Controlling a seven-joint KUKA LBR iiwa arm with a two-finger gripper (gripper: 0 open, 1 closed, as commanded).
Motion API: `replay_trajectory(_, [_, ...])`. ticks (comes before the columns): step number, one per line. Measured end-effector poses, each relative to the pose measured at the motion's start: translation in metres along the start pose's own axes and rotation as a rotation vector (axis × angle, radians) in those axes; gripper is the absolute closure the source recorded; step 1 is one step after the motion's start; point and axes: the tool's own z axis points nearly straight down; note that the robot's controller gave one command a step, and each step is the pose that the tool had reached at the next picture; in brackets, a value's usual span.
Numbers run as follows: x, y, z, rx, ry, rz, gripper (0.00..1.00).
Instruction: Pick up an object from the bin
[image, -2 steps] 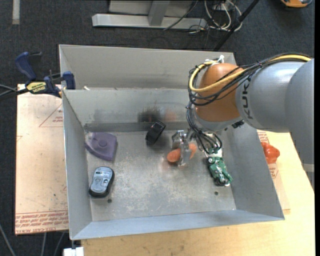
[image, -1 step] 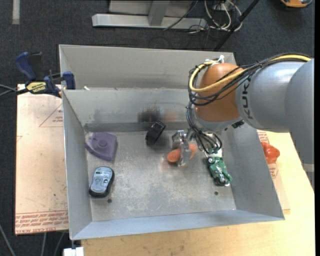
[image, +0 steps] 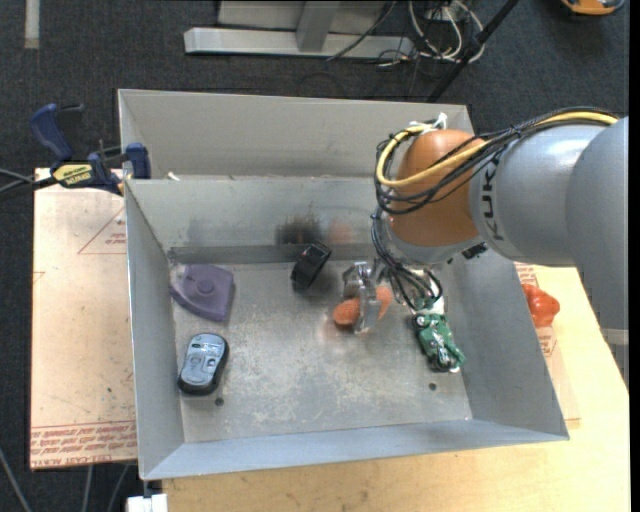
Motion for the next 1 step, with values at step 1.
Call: replay_trajectory(1, [-0.0069,-0.0137,-0.1643,0.001,-0.006,-0.020,1.00])
